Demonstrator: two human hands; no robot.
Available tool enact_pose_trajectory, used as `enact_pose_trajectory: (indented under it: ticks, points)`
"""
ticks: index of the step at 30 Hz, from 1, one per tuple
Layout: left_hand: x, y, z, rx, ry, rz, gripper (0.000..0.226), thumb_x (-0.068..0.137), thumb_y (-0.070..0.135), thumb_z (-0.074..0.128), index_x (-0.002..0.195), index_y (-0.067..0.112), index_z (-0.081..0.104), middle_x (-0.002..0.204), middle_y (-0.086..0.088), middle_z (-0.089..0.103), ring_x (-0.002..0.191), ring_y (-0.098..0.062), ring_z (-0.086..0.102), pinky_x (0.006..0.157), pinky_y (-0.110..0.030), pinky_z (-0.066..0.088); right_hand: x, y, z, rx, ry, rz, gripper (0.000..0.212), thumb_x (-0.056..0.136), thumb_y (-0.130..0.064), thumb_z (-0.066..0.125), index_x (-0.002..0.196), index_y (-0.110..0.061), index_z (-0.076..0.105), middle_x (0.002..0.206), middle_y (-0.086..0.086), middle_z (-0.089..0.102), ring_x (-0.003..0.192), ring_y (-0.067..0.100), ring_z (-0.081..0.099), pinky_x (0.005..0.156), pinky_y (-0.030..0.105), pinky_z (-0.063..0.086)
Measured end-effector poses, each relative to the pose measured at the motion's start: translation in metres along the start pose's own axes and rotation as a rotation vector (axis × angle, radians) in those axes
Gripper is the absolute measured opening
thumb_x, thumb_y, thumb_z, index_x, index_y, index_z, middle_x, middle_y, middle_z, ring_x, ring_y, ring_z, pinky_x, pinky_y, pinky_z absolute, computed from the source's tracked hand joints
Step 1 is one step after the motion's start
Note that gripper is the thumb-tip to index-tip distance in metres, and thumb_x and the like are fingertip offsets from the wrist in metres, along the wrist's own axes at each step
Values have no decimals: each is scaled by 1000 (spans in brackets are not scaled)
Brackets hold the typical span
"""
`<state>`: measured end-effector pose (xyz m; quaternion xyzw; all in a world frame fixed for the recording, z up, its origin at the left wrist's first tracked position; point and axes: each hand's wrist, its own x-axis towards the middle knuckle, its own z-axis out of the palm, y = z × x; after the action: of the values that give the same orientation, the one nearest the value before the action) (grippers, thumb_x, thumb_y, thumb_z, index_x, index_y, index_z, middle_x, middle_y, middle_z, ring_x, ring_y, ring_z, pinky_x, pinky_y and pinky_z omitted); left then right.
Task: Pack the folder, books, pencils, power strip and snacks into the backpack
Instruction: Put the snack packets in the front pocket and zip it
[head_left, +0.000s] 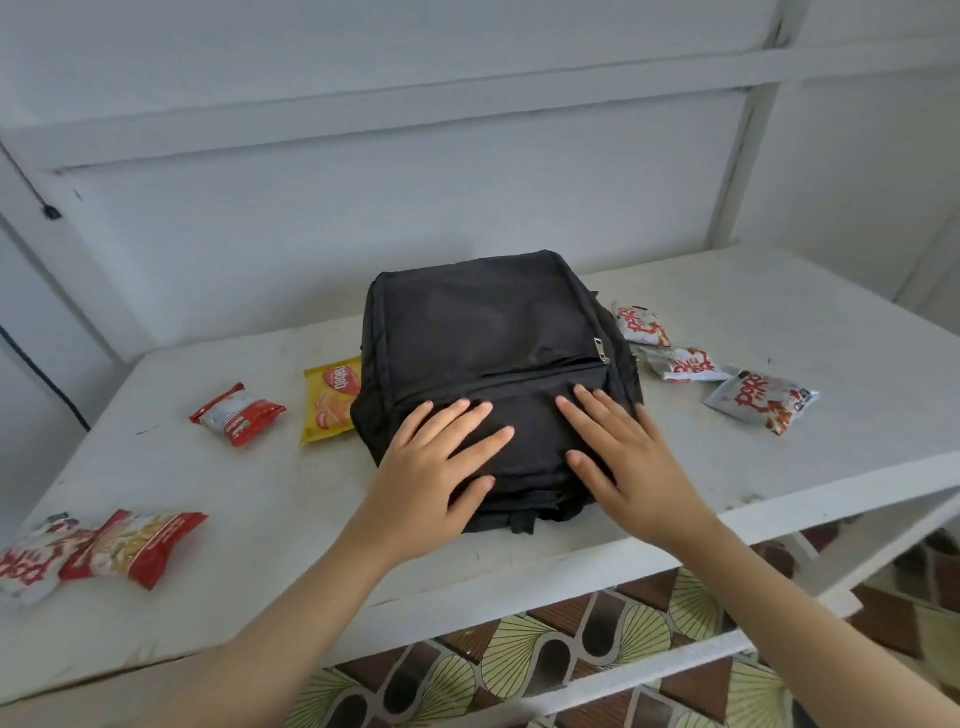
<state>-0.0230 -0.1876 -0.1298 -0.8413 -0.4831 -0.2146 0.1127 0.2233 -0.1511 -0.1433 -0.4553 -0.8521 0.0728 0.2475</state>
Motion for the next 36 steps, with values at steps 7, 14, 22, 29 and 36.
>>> enact_pose_trajectory:
  ticks: [7,14,22,29,36]
  points:
    - [86,35,-17,-239,207,-113,29,86,32,48,106,24,68,101,12,67,97,-9,58,91,-27,36,-9,51,-38,144,299,283,33,94,-30,51,126,-23,56,130,-5,55,122,16,48,103,37,37]
    - [197,90,33,-238,-121,-9,33,88,30,56,121,25,60,111,5,65,102,-17,54,91,-32,39,-18,139,-70,-346,-88,591,66,84,-60,50,143,-35,32,152,11,26,140,35,20,112,56,10]
    - [260,106,116,-28,-498,-42,60,85,39,57,141,31,35,133,-8,51,121,-28,45,100,-36,30,-23,186,-83,-124,91,393,33,82,-38,60,112,-24,68,96,1,71,82,24,64,73,36,51]
    - [260,104,94,-282,-281,-232,32,93,24,50,123,29,59,104,1,68,87,-19,62,76,-33,51,-10,188,-106,300,234,344,22,85,-26,67,105,-32,70,88,-19,69,84,2,62,68,5,42]
    - [215,74,-13,-349,137,-427,40,86,23,63,125,31,57,112,18,61,89,0,59,73,-11,46,36,145,-111,515,350,168,15,85,-21,66,99,-25,64,89,-12,67,85,1,61,72,11,44]
